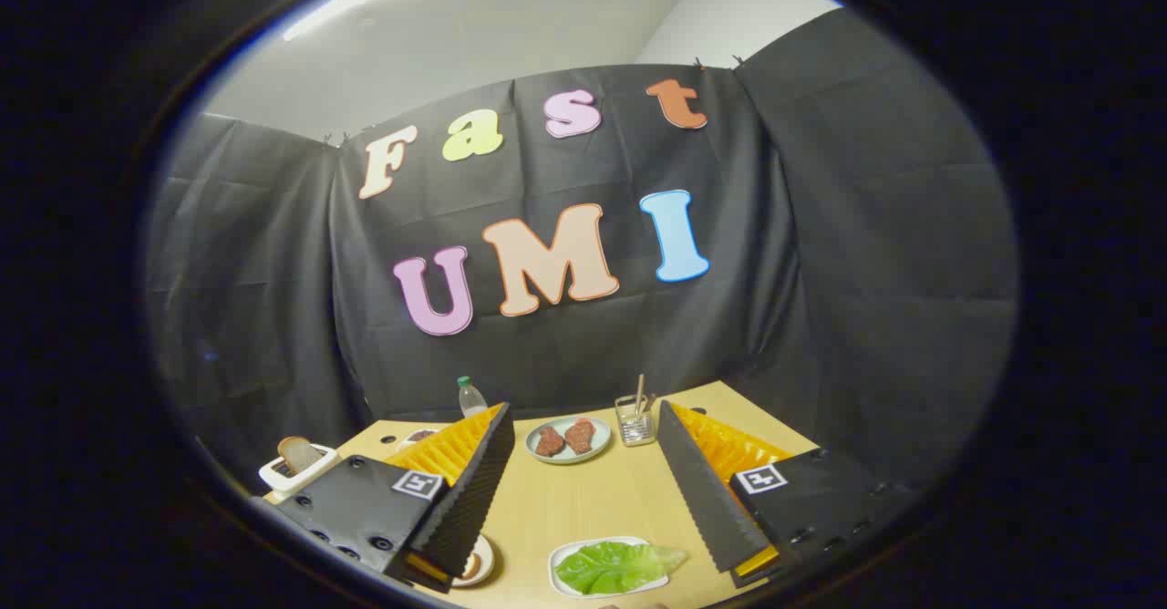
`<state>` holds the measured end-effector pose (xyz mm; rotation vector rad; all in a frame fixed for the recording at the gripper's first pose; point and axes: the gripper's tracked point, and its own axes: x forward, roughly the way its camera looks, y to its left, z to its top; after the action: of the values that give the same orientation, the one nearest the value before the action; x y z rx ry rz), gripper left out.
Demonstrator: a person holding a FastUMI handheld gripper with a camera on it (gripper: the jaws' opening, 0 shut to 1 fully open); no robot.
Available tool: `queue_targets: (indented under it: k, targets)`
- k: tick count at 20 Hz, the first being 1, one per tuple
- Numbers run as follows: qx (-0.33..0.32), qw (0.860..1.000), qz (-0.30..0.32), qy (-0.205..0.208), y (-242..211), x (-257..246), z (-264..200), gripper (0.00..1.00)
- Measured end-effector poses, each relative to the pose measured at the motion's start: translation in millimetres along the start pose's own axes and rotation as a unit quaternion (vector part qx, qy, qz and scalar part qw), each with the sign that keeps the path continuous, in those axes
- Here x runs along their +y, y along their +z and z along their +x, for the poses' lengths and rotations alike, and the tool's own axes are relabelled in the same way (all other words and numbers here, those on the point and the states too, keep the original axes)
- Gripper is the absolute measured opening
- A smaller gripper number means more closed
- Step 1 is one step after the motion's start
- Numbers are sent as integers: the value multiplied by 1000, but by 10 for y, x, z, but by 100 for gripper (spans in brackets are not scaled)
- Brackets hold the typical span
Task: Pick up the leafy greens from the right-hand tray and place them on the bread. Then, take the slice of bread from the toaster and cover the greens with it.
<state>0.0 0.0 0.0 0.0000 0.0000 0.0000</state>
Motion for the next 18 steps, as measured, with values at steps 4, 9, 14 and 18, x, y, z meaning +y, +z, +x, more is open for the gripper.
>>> queue_targets:
  k: [4,9,14,18]
  targets:
    - [16,1000,-8,-7,-93,-85,27,100]
    - [33,999,-16,-17,-172,-210,25,100]
    - [52,998,-18,-19,-271,-263,72,100]
    - [82,996,-27,-23,-493,-361,157,100]
